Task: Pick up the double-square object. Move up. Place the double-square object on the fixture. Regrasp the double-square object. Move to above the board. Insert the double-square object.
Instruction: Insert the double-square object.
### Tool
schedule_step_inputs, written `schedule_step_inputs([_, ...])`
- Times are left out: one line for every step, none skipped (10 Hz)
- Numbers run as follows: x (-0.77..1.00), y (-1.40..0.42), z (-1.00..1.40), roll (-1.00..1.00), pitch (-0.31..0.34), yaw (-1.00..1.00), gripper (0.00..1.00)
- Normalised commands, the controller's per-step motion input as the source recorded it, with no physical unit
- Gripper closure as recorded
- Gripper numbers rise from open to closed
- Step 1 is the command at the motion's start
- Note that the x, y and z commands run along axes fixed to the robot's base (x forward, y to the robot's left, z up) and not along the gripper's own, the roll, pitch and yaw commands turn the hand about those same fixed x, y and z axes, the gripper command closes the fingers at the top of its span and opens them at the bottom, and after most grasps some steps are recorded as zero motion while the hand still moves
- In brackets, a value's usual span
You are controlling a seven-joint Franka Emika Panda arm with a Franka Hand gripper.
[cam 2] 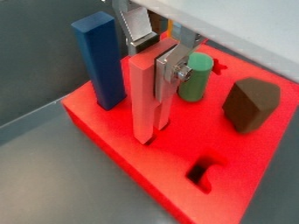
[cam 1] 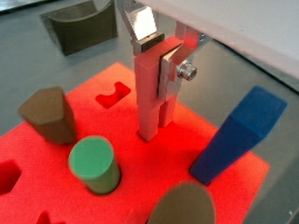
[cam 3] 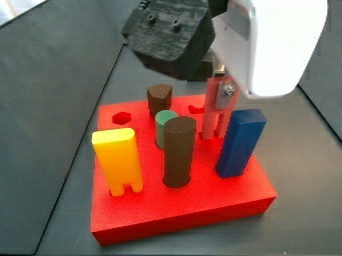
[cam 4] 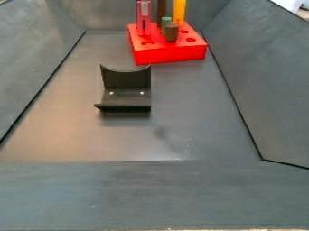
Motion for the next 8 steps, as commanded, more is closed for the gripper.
schedule_step_inputs([-0.21, 0.00, -0.35, 0.00, -0.030, 0.39, 1.00])
schedule_step_inputs([-0.05, 0.00, -0.46, 0.00, -0.033, 0.60, 1.00])
schedule_step_inputs([0.00, -0.03, -0.56, -0.01, -0.010, 0.49, 1.00])
schedule_step_inputs([0.11, -0.13, -0.59, -0.02, -0.019, 0.30, 1.00])
schedule_step_inputs([0.06, -0.15, -0.64, 0.00, -0.041, 0.07, 1.00])
schedule_step_inputs([-0.06, 0.00, -0.05, 0.01, -0.016, 0.00, 1.00])
schedule_step_inputs([-0.02, 0.00, 0.00, 0.00, -0.027, 0.00, 1.00])
schedule_step_inputs([0.00, 0.00, 0.00, 0.00, 0.013, 0.00, 1.00])
